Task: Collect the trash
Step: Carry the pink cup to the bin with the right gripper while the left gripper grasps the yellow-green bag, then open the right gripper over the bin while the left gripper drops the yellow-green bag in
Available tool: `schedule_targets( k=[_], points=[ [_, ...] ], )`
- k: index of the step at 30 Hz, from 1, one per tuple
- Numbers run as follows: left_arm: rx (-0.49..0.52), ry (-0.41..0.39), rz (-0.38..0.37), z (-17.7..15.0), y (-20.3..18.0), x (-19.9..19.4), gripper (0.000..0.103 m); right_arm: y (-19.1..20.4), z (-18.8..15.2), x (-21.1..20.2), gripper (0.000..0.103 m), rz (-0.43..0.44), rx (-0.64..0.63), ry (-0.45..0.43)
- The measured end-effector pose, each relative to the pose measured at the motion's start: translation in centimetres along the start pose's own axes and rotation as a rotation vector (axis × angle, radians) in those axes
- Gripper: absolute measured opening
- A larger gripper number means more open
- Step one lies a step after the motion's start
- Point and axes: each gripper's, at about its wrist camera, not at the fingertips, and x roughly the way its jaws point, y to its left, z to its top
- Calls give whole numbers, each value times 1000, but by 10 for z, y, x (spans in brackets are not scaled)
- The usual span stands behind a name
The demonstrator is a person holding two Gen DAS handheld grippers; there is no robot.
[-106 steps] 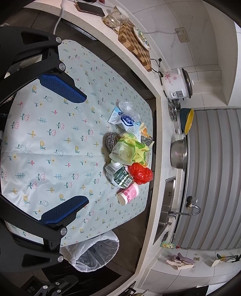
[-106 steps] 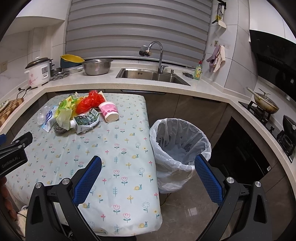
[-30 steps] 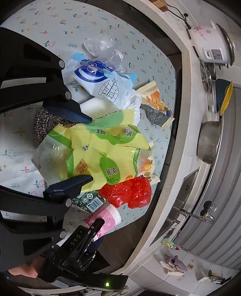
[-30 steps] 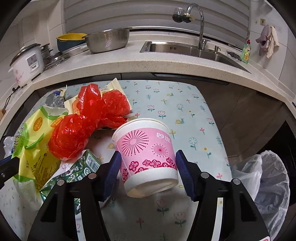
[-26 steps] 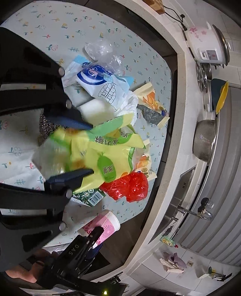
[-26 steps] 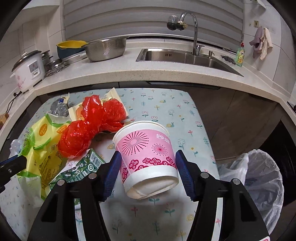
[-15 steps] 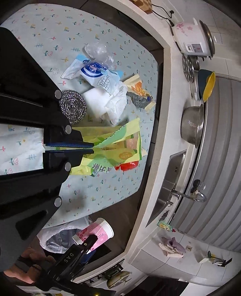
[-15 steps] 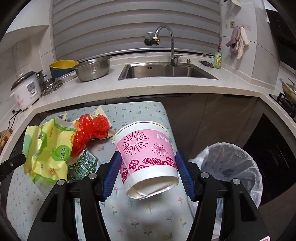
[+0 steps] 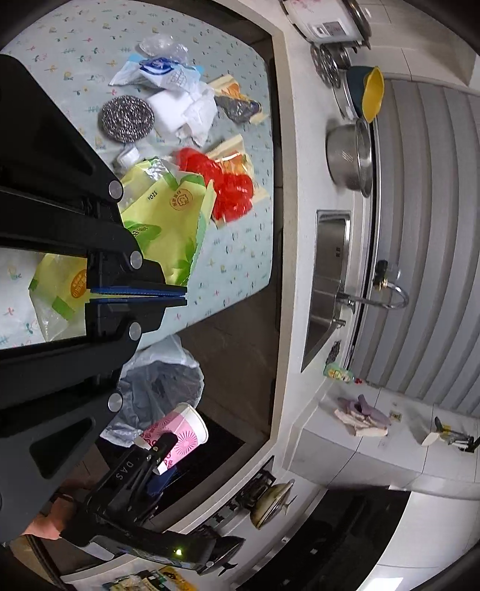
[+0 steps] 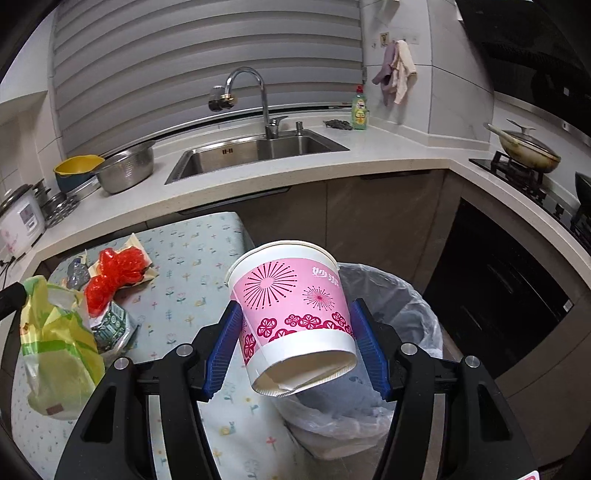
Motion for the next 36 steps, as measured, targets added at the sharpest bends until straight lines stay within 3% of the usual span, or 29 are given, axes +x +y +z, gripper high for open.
schedule_targets(
  k=[9, 18, 23, 25, 26, 27, 30, 31, 36],
  points=[
    [67, 31, -121, 9, -66, 25, 0, -54, -15, 16, 59, -70, 75, 43],
    [108, 87, -181, 14, -103, 66, 0, -73, -23, 42, 59, -88, 114, 87],
    [125, 164, -227, 10, -121, 107, 1, -78, -25, 52, 62, -85, 130, 107],
    [124, 176, -235, 10, -128, 120, 3, -80, -25, 52, 70, -86, 136, 104],
    [123, 183, -246, 10, -130, 125, 5, -81, -24, 51, 72, -88, 138, 97],
    [121, 192, -249, 10, -131, 129, 13, -81, -23, 51, 73, -89, 139, 93],
    [97, 180, -243, 12, -131, 132, 56, -81, -20, 49, 76, -91, 143, 83],
    [89, 161, -235, 13, -129, 129, 65, -81, -20, 48, 76, -89, 144, 80],
    [92, 137, -199, 17, -118, 124, 66, -78, -16, 41, 76, -84, 136, 70]
  ],
)
